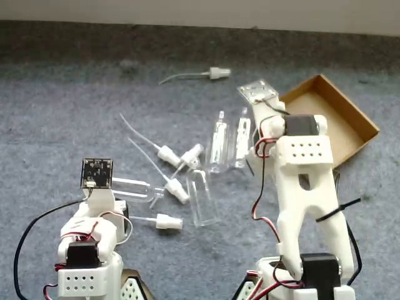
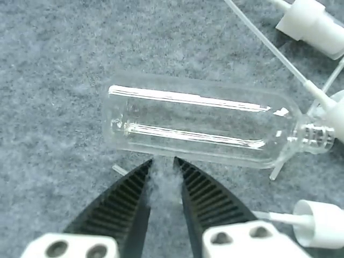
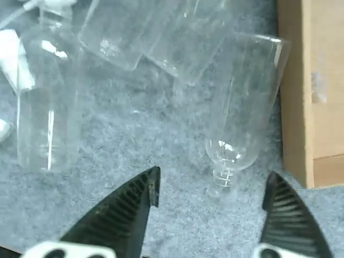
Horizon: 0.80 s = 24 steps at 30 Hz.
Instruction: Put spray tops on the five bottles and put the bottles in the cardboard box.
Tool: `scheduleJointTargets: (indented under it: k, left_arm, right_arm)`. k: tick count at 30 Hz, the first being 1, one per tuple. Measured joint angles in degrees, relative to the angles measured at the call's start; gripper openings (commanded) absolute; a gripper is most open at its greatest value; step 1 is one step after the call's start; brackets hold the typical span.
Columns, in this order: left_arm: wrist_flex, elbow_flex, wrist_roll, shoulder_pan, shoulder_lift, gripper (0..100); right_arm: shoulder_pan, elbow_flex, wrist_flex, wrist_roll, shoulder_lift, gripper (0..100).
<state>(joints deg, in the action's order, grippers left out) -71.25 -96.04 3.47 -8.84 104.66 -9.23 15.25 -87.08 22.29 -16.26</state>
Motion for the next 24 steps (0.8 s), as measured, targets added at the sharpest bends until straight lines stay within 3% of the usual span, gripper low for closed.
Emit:
scheduleJointTargets:
  k: [5,10,19,24]
  left_arm:
    - [0.0,0.0,0.0,0.0,0.0,1]
    - [0.0,0.0,0.0,0.0,0.0,1]
    - [0.0,0.0,0.0,0.0,0.0,1]
    - [0.0,0.0,0.0,0.0,0.0,1]
  right_arm:
    - [-3.87,-11.6,-0.09,-4.57,9.85,39.9]
    - [-6.95,-24.97,-0.09,-13.89,23.38,39.9]
    - [-7.3,-43.6,-0.97,-25.41,44.66,39.9]
    - [-7.3,-53.63,-3.43,-28.66,52.31,33.7]
